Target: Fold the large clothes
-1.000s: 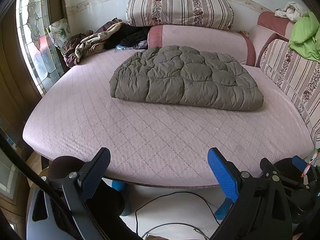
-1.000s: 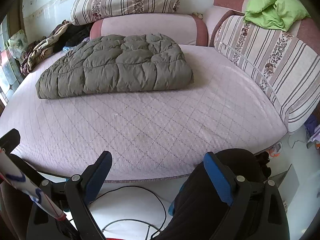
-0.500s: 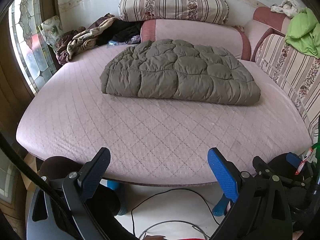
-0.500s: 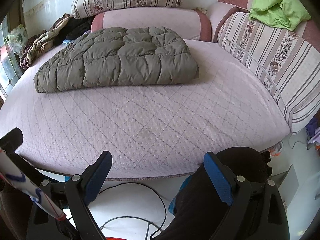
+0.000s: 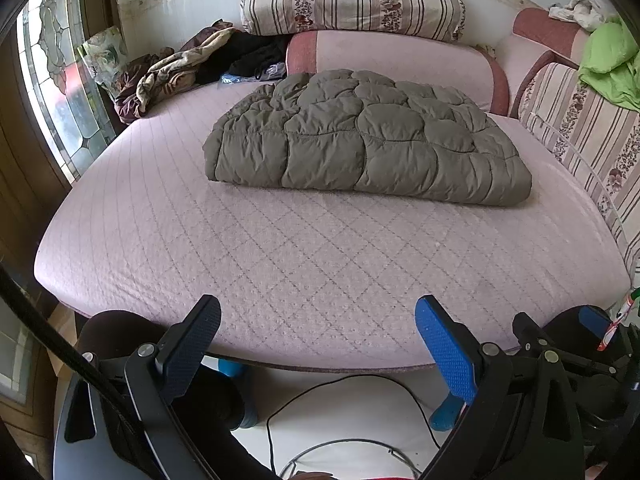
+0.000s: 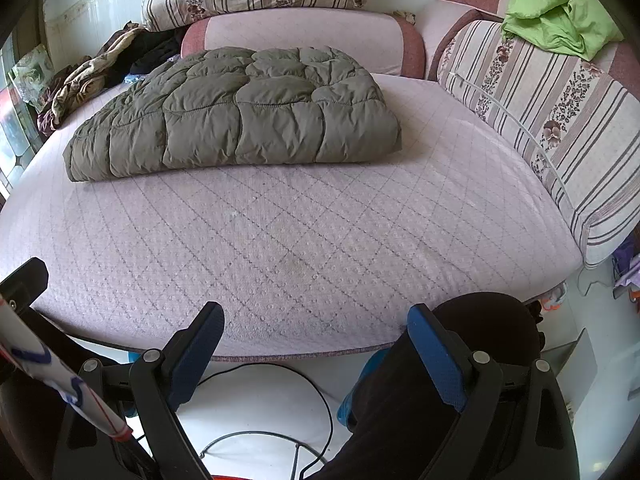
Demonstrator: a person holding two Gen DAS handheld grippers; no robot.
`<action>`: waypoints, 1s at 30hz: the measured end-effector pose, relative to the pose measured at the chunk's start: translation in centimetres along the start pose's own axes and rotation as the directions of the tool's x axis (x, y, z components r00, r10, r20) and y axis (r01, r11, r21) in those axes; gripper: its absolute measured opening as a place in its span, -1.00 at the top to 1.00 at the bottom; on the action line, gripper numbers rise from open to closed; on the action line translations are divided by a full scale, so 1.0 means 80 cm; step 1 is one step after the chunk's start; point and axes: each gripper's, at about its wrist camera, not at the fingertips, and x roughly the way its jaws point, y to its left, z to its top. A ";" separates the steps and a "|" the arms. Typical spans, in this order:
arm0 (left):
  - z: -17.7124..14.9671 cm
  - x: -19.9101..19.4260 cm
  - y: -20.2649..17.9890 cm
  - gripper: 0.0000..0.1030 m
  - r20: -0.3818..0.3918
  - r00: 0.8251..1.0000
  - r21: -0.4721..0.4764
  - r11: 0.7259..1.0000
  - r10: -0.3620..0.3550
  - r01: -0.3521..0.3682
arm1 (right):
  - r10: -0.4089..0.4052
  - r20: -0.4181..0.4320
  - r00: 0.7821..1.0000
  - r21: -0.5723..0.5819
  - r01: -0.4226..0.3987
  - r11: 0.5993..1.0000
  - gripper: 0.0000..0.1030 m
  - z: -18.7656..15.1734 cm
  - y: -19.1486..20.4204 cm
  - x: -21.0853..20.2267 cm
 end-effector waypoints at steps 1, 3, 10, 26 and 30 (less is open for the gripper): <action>0.000 0.001 0.001 -0.89 -0.001 1.000 -0.001 1.000 0.000 0.000 | 0.001 -0.003 1.000 0.000 -0.001 1.000 -0.85 0.000 0.000 0.001; 0.000 0.002 0.001 -0.89 -0.003 1.000 -0.001 1.000 0.001 -0.001 | 0.001 -0.006 1.000 -0.001 -0.001 1.000 -0.85 0.001 0.001 0.002; -0.001 0.004 0.002 -0.89 -0.008 1.000 0.000 1.000 -0.005 0.005 | 0.001 0.000 1.000 -0.009 -0.001 1.000 -0.85 0.001 0.005 0.002; -0.001 0.013 0.001 -0.89 -0.029 1.000 0.002 1.000 -0.007 0.007 | 0.006 -0.010 1.000 -0.021 -0.006 1.000 -0.85 0.000 0.013 0.007; -0.002 0.015 0.001 -0.89 -0.033 0.999 0.003 1.000 -0.007 0.007 | 0.006 -0.007 1.000 -0.023 -0.006 1.000 -0.85 0.000 0.014 0.007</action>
